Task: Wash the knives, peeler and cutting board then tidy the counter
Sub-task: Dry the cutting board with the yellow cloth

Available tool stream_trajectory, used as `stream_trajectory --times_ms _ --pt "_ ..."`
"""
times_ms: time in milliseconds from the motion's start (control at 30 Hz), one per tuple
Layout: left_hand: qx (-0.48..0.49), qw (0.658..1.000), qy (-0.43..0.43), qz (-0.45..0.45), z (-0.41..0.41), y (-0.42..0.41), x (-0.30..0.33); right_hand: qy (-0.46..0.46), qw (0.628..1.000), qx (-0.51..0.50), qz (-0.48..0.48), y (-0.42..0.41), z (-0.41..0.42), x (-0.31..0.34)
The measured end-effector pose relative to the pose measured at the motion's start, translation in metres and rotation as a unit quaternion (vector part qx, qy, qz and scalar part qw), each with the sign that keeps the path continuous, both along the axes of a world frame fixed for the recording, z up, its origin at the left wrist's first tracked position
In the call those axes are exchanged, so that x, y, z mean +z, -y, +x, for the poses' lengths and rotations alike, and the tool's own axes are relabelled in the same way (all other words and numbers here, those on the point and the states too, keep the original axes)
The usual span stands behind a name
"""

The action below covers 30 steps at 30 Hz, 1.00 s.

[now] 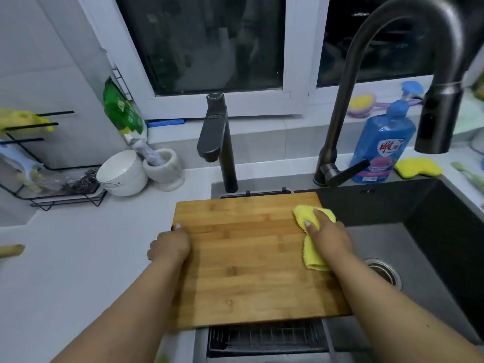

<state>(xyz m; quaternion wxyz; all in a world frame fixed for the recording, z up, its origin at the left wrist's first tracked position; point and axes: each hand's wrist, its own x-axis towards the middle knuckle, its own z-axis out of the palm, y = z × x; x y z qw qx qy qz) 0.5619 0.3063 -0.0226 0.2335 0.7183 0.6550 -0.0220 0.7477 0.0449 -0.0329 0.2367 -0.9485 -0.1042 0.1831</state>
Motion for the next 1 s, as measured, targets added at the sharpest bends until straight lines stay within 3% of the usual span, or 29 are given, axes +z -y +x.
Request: stream_trajectory --times_ms 233,467,633,733,833,900,1000 --pt "0.075 0.989 0.13 -0.011 -0.011 -0.006 0.032 0.037 0.989 -0.076 0.119 0.003 -0.017 0.024" --pt "0.148 0.942 0.295 -0.057 -0.05 -0.012 0.053 0.059 0.945 -0.193 0.258 0.0 -0.047 0.065" --pt "0.196 0.863 0.452 -0.114 -0.068 -0.008 0.074 -0.05 0.876 -0.287 0.383 -0.002 -0.052 0.097" --pt "0.212 0.802 0.541 -0.142 -0.072 -0.001 0.101 -0.145 0.76 -0.336 0.537 0.001 -0.055 0.114" --pt "0.235 0.743 0.611 -0.141 -0.078 -0.003 0.12 -0.163 0.695 -0.344 0.61 0.008 -0.052 0.129" --pt "0.251 0.697 0.656 -0.145 -0.079 -0.008 0.129 -0.17 0.673 -0.334 0.638 0.012 -0.047 0.131" --pt "0.208 0.66 0.701 -0.171 -0.083 -0.014 0.135 -0.208 0.68 -0.291 0.64 0.017 -0.044 0.135"
